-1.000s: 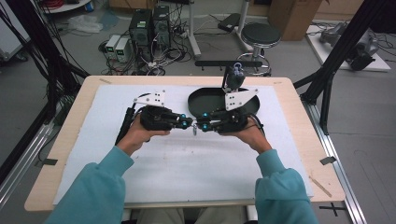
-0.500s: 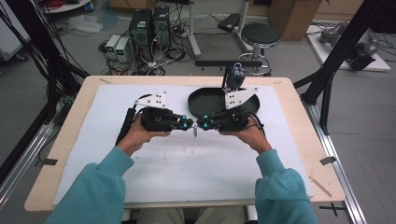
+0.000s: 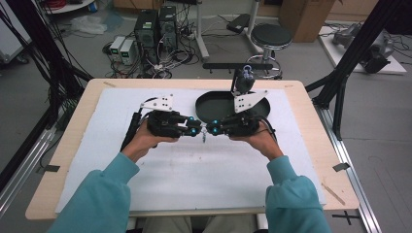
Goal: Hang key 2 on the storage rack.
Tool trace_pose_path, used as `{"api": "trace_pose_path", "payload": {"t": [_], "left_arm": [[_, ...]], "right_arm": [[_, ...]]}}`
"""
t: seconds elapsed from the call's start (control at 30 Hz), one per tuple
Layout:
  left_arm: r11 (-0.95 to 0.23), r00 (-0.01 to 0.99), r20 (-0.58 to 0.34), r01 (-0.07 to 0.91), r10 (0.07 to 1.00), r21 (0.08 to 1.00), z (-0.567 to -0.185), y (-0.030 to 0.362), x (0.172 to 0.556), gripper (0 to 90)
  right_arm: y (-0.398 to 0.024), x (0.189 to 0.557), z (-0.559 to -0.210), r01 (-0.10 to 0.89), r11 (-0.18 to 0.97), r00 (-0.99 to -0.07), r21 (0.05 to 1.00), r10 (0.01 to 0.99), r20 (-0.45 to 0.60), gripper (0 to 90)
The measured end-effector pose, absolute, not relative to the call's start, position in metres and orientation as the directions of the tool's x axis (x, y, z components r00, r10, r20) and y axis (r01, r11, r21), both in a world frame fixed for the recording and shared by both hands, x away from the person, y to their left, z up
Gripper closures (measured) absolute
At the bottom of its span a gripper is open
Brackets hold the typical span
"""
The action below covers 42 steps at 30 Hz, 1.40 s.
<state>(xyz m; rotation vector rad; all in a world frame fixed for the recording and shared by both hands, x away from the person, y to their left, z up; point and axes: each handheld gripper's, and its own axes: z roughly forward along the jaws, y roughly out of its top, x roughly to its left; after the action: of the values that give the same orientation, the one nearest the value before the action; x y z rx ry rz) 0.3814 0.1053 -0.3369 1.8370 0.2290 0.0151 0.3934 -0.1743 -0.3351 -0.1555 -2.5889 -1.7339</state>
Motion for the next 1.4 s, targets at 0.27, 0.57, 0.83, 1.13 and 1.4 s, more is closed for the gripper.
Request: {"api": "trace_pose_path", "payload": {"t": [0.27, 0.57, 0.83, 1.13, 1.4], "left_arm": [[-0.198, 0.954, -0.048, 0.11, 0.296, 0.974, -0.334, 0.113, 0.377, 10.2], [-0.213, 0.906, 0.02, 0.077, 0.422, 0.974, -0.337, 0.137, 0.368, 1.7], [-0.22, 0.867, 0.059, 0.06, 0.496, 0.974, -0.353, 0.163, 0.35, 1.7], [-0.194, 0.816, 0.025, 0.108, 0.577, 0.975, -0.376, 0.194, 0.332, 1.7], [-0.124, 0.76, -0.013, 0.122, 0.649, 0.985, -0.401, 0.225, 0.317, 1.7]], "right_arm": [[-0.181, 0.395, -0.333, 0.108, 0.369, -0.991, 0.923, 0.109, 0.072, 89.1], [-0.196, 0.399, -0.329, 0.121, 0.345, -0.984, 0.931, 0.168, 0.066, 89.1], [-0.209, 0.404, -0.326, 0.154, 0.326, -0.968, 0.933, 0.238, 0.077, 89.0], [-0.222, 0.413, -0.31, 0.155, 0.321, -0.95, 0.935, 0.309, 0.051, 89.0], [-0.236, 0.427, -0.296, 0.178, 0.303, -0.922, 0.936, 0.383, 0.051, 88.9]]}}
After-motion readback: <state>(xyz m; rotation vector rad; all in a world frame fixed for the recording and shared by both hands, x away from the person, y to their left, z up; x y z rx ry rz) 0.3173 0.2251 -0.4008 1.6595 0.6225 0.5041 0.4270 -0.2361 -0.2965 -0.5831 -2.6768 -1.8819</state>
